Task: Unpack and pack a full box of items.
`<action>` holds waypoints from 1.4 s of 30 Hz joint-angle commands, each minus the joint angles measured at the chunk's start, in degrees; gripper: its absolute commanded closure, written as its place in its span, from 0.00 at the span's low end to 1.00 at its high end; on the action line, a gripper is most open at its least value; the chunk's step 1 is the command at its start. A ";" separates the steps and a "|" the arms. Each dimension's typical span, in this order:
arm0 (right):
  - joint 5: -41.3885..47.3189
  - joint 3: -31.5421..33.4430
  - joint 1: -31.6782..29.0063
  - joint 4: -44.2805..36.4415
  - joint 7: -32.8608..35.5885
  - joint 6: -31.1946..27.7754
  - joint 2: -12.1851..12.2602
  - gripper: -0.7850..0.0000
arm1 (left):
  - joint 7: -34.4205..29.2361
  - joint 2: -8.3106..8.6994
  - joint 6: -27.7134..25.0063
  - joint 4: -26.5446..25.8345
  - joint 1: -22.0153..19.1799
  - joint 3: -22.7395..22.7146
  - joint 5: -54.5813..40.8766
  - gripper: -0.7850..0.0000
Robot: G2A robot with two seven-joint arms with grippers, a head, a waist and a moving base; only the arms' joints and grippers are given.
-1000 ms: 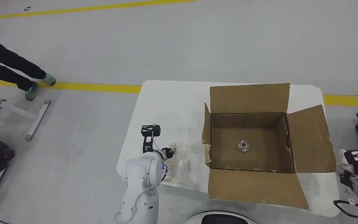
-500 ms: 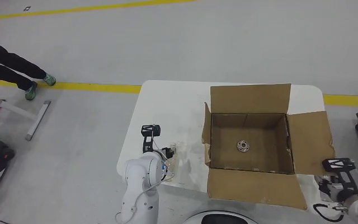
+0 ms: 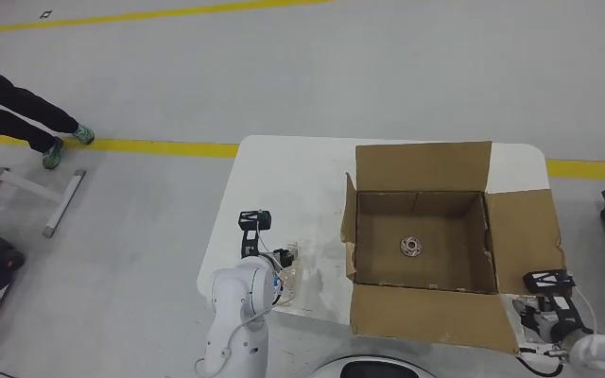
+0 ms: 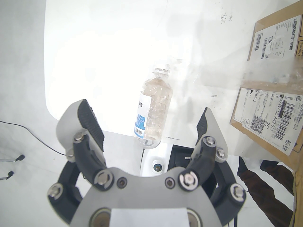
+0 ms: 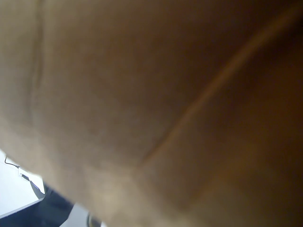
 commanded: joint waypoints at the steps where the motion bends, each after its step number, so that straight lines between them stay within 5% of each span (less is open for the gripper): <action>1: -0.47 -0.13 0.12 0.07 0.21 0.22 0.01 1.00 | 0.00 0.00 0.00 0.00 0.00 0.00 0.00 0.00; 20: -4.00 -2.21 1.64 2.59 -0.24 0.77 -0.01 1.00 | 0.00 0.00 0.00 0.00 0.00 0.00 0.00 0.00; 30: -4.95 -3.04 2.79 3.81 1.04 0.99 0.01 0.67 | 0.00 0.00 0.00 0.00 0.00 0.00 0.00 0.00; 42: -5.45 -3.13 3.11 4.11 1.49 1.22 0.00 0.51 | 0.00 0.00 0.00 0.00 0.00 0.00 0.00 0.00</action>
